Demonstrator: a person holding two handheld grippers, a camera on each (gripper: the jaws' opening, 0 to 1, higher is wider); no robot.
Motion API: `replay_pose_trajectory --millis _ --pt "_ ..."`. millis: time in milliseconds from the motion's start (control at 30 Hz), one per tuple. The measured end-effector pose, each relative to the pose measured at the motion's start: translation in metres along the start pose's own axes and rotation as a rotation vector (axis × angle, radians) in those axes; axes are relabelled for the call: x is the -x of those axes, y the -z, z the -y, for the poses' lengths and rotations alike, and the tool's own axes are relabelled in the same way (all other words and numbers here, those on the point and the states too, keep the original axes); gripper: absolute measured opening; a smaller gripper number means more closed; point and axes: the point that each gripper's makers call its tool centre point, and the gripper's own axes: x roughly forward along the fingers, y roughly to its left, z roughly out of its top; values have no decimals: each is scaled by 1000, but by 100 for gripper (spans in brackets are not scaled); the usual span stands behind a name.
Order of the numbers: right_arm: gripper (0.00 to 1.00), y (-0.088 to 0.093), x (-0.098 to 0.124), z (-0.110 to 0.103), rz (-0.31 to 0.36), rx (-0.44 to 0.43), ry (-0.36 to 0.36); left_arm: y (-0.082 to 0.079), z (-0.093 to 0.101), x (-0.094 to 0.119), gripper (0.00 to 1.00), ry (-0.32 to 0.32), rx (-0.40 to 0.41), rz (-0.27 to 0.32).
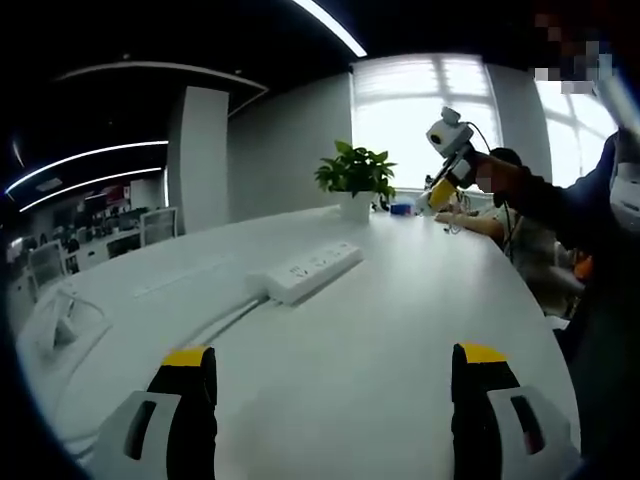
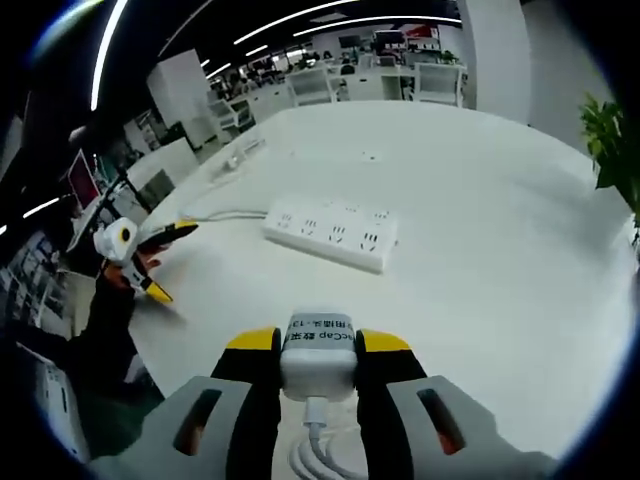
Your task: Straighten the power strip on the desk, plug the charger into it
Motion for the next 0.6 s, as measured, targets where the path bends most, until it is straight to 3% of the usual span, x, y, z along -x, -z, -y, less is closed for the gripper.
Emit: replay_pose_trajectory --millis 600 --pt "26 -7 -15 -1 -53 5 -10 -1 -3 3 99 -18 -16 0"
